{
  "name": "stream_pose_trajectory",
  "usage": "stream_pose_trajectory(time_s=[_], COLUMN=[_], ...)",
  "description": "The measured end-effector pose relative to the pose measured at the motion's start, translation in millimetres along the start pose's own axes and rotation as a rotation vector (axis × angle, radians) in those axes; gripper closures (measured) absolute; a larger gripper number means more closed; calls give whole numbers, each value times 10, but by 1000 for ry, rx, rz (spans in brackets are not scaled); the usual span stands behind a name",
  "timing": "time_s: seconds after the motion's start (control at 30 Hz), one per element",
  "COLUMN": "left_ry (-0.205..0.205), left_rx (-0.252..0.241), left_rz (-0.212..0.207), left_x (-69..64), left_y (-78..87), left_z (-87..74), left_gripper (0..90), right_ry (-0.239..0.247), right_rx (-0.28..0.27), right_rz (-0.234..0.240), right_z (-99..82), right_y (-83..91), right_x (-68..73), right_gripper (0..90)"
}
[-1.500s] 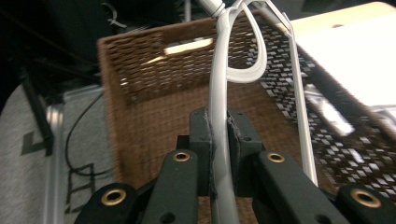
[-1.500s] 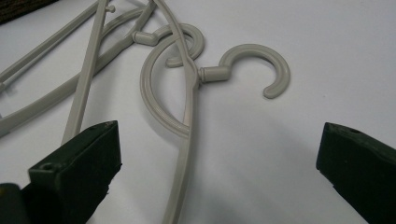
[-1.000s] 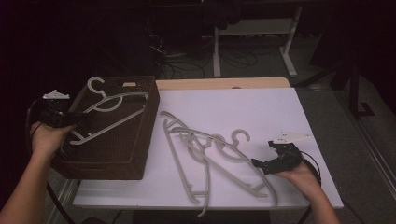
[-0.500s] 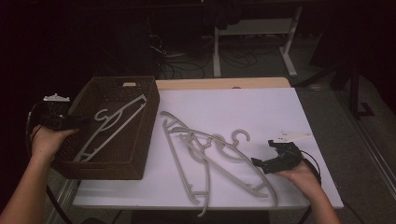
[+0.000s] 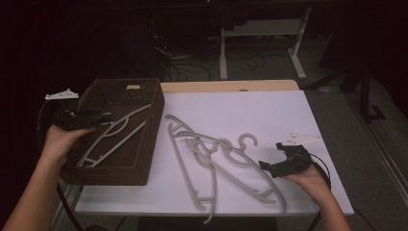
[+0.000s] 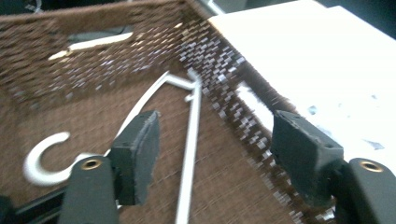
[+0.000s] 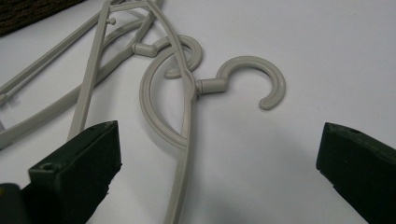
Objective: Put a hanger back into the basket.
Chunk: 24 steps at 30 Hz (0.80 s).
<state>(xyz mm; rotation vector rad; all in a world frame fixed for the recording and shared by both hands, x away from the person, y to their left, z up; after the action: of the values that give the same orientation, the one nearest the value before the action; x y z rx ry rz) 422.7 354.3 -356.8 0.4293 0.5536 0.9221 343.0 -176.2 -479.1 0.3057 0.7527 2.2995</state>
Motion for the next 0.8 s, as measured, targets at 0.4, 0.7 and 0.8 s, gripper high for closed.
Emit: stream_pose_trajectory(time_s=[0.4,0.7,0.8], left_ry=[-58,-115,-139], left_rx=[-35,-25,-9], left_rz=[-168,-289,-319], left_x=[-666,-1299,-1501], left_y=[-196,-463,-568], left_z=[155,166,148], left_gripper=[171,144,144], right_ry=[14,17,16], right_rx=[11,14,12], right_rz=[12,13,13], right_z=[-13,-17,-16], right_y=[0,-2,5], right_x=[36,42,43], right_gripper=[0,0,0])
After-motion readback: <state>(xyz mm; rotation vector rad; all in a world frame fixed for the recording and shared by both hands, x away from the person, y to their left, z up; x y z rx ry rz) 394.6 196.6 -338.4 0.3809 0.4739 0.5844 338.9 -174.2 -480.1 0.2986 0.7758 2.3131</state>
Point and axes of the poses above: each handheld gripper's, and its own axes: y roughly backward along the jaws, z roughly out of its top, x roughly to its left, the point moved 8 cm from there along -y, roughly forward along the jaws, and after that the axes turned 8 degrees about y, right-handed, at the moved point
